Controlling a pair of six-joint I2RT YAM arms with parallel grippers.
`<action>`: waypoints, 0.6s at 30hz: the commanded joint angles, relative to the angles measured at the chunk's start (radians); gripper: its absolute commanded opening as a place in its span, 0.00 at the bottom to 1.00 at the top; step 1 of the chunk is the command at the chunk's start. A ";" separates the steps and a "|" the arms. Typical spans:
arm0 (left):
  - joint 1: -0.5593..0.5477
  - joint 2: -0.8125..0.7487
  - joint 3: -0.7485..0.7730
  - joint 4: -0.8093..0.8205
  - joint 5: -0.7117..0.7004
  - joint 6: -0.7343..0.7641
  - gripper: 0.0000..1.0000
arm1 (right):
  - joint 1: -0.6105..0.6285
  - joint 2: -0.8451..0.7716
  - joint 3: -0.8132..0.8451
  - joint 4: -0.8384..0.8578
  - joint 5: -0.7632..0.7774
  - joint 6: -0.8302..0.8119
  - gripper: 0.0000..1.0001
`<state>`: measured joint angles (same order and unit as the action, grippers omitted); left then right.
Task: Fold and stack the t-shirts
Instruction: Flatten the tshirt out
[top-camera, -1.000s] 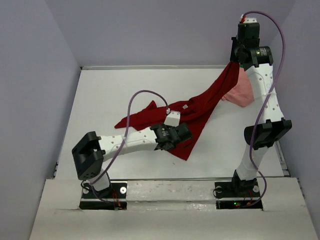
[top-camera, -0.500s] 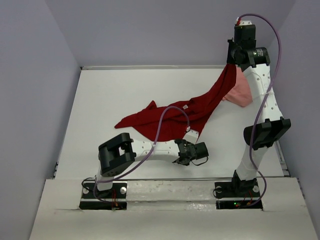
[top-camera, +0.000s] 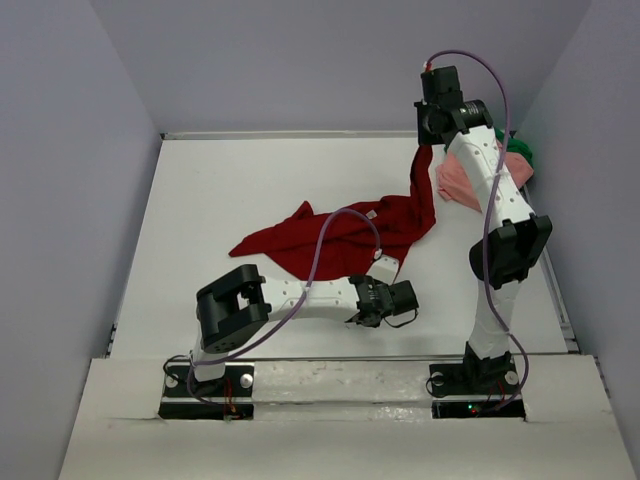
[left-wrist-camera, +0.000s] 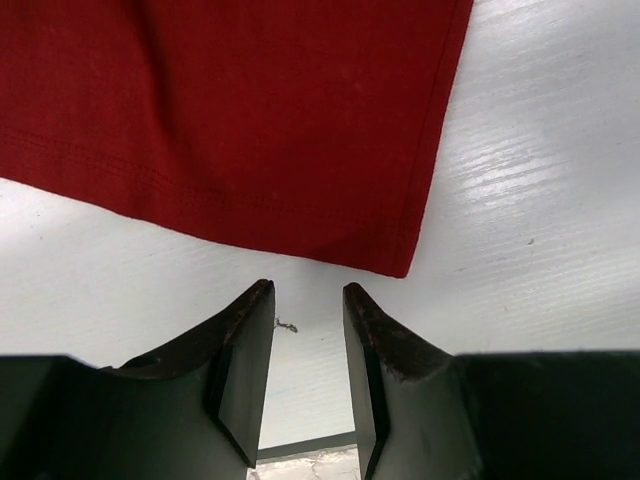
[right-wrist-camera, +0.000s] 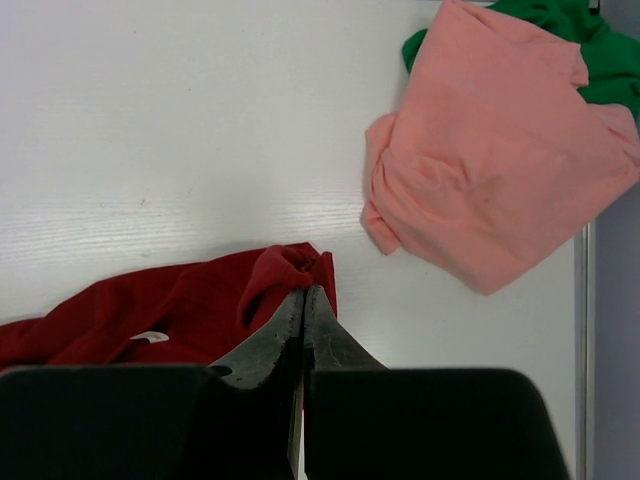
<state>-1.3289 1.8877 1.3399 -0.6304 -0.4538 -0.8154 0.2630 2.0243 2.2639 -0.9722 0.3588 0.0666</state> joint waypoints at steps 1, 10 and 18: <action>-0.003 -0.027 0.042 0.012 0.004 0.053 0.45 | -0.005 -0.016 0.085 0.001 0.015 0.002 0.00; -0.001 0.040 0.053 0.078 0.049 0.114 0.49 | -0.005 -0.009 0.089 0.003 0.019 -0.007 0.00; 0.002 0.073 0.050 0.136 0.101 0.154 0.52 | -0.005 -0.009 0.085 0.006 0.020 -0.010 0.00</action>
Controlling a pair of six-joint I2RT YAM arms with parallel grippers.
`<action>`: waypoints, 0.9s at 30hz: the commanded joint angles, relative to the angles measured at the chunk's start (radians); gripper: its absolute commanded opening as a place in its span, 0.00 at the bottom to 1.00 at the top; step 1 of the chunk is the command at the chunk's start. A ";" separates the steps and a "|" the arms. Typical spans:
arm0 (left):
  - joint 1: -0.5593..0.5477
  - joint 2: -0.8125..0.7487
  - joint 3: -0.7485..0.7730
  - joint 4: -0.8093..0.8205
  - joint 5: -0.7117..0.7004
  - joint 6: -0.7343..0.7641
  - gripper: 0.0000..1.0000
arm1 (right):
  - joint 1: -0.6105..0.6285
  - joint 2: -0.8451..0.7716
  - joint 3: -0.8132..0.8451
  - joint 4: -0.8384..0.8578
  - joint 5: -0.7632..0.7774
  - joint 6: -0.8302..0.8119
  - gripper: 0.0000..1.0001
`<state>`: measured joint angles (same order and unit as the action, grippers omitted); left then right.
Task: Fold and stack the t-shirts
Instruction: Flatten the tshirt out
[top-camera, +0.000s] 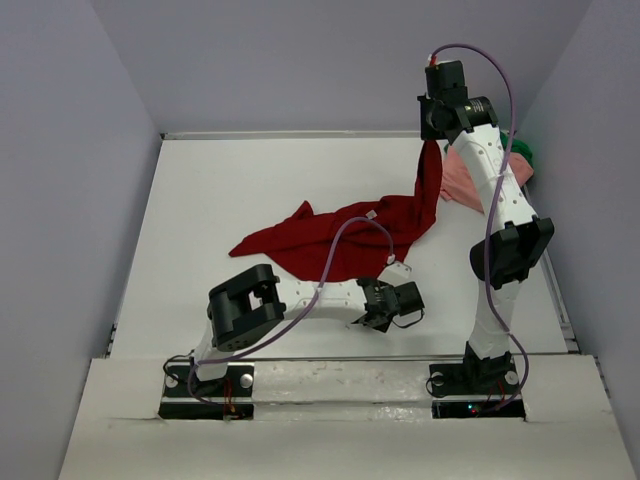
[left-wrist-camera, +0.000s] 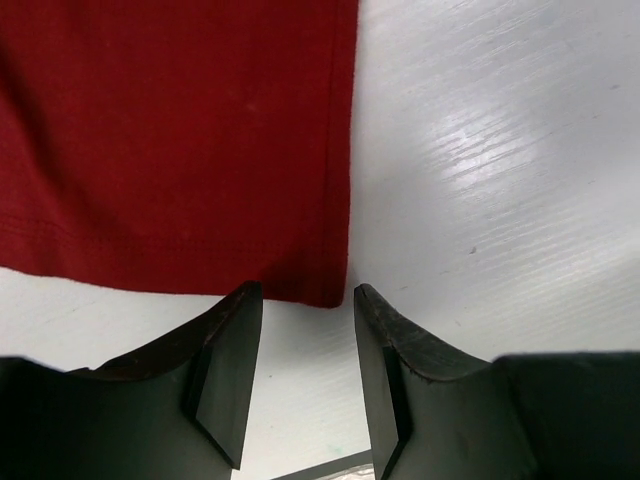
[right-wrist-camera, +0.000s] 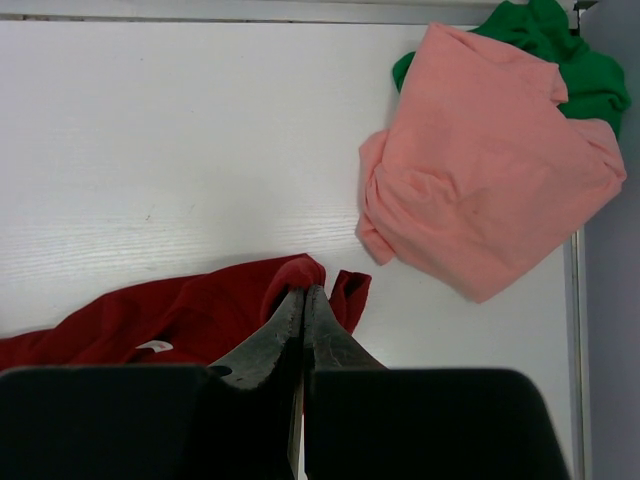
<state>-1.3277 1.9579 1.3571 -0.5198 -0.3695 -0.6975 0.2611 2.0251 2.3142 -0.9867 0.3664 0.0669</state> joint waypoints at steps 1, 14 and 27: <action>0.002 0.009 0.037 0.027 0.017 0.044 0.52 | -0.003 -0.009 0.034 0.023 0.012 -0.010 0.00; 0.015 0.035 0.048 0.027 0.015 0.044 0.18 | -0.003 -0.019 0.025 0.031 0.014 -0.013 0.00; -0.022 -0.212 0.157 -0.371 -0.359 -0.207 0.00 | -0.078 -0.057 0.042 0.034 0.121 0.010 0.00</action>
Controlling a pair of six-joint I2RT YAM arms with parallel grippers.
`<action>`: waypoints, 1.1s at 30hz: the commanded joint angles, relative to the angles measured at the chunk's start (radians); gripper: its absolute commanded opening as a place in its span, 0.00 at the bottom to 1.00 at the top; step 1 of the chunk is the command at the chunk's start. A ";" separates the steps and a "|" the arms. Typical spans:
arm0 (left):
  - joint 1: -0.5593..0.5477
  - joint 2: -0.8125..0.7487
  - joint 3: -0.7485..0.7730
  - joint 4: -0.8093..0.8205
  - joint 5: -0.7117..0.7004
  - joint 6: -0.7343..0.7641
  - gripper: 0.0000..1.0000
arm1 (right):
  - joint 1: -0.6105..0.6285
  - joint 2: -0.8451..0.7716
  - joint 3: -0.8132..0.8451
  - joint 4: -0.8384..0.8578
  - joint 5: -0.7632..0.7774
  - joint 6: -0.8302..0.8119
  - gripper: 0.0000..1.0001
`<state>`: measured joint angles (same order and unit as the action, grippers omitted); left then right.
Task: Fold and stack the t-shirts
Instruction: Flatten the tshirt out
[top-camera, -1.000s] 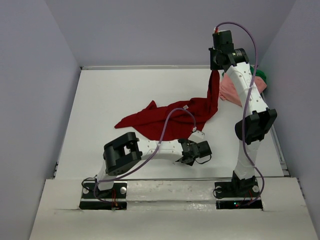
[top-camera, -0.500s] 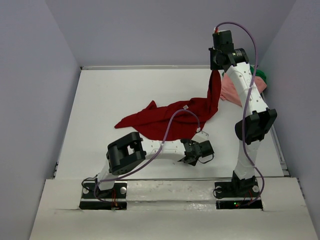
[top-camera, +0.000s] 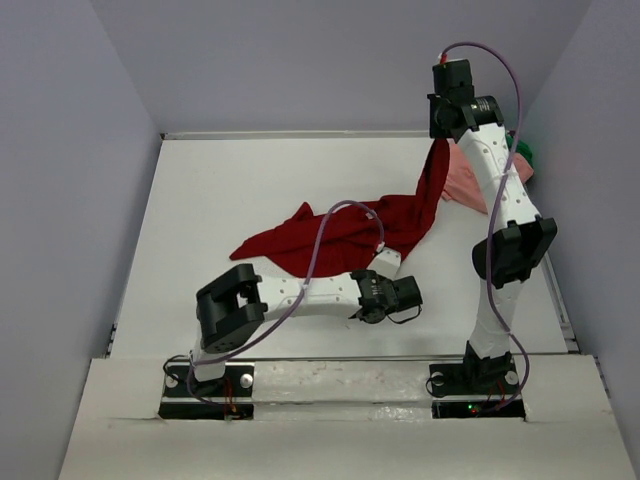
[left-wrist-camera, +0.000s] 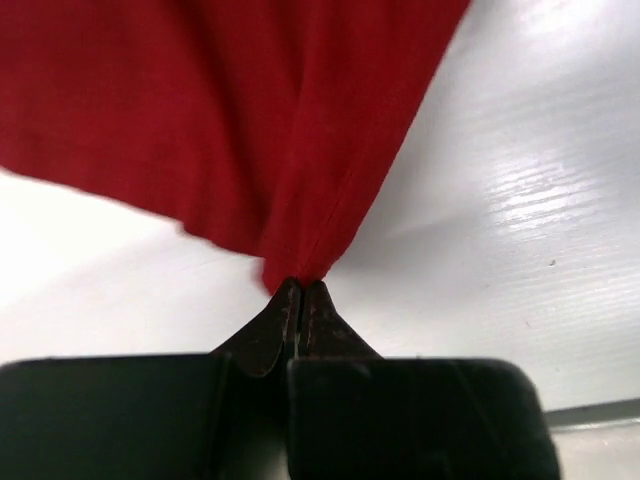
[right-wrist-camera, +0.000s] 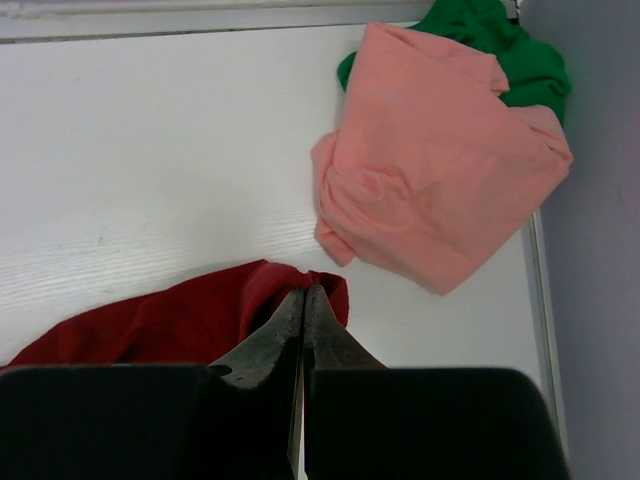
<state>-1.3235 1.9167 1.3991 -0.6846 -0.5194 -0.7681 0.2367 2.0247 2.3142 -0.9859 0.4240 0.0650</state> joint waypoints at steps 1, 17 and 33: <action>-0.032 -0.220 0.136 -0.304 -0.243 -0.163 0.00 | -0.066 -0.078 0.036 0.044 0.068 0.013 0.00; -0.057 -0.775 0.480 -0.448 -0.583 -0.028 0.00 | -0.160 -0.489 0.045 0.096 0.073 -0.014 0.00; -0.025 -0.844 0.677 -0.012 -0.950 0.602 0.00 | -0.160 -0.453 0.207 0.096 0.022 -0.034 0.00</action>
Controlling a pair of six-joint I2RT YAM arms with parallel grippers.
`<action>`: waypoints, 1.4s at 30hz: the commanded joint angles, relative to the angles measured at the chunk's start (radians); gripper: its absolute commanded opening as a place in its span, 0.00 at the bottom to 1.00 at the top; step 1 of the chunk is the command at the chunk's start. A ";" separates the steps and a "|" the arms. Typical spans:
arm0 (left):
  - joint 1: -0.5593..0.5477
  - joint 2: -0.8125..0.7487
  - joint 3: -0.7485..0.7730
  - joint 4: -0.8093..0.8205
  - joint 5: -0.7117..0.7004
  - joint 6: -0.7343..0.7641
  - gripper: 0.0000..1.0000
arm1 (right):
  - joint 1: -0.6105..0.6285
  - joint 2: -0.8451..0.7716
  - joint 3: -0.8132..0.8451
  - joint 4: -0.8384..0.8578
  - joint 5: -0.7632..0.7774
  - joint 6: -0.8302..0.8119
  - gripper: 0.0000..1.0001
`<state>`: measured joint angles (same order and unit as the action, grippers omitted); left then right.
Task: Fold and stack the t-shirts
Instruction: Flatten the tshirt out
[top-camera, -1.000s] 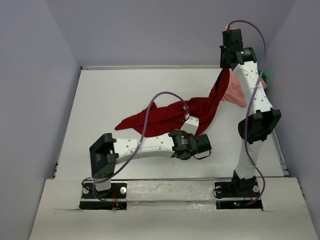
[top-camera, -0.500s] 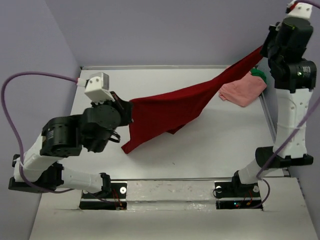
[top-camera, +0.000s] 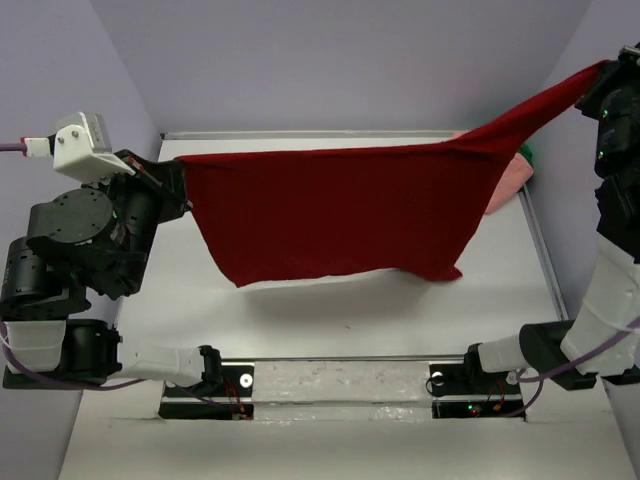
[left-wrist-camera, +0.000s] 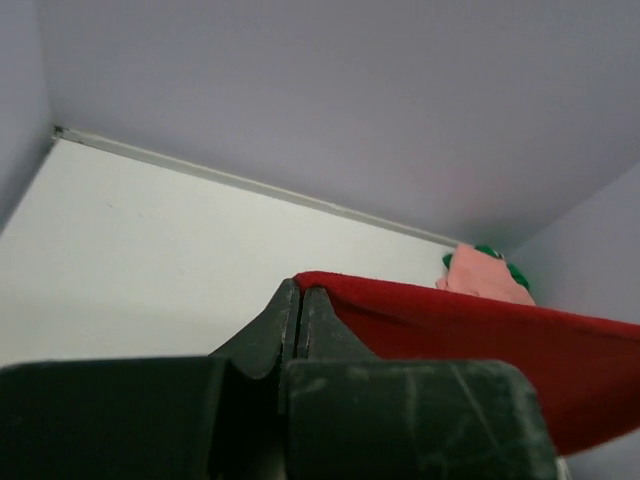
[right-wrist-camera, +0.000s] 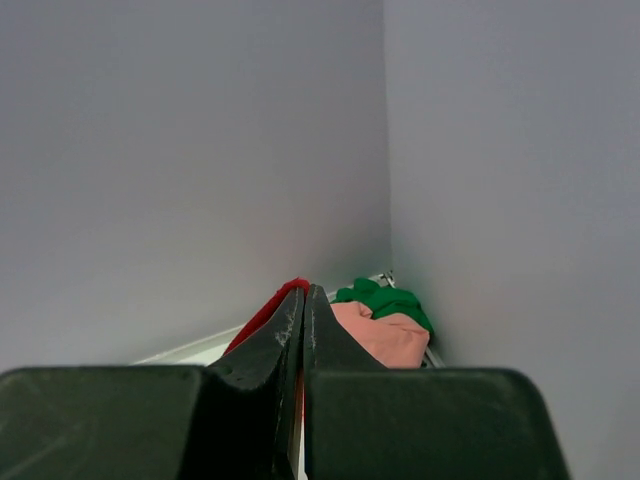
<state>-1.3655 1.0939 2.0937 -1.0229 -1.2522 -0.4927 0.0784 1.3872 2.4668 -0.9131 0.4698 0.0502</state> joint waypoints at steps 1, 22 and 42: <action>0.017 -0.031 -0.047 0.439 -0.251 0.444 0.00 | -0.002 0.218 0.085 0.020 -0.023 -0.024 0.00; 0.193 0.347 0.108 0.625 -0.001 0.574 0.00 | -0.002 0.349 0.164 0.120 -0.243 -0.053 0.00; 1.037 0.494 0.286 0.463 0.629 0.417 0.00 | -0.002 0.313 0.187 0.217 -0.137 -0.191 0.00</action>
<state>-0.3546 1.7996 2.3806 -0.6556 -0.6590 -0.0792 0.0799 1.8359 2.6575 -0.8154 0.2798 -0.0837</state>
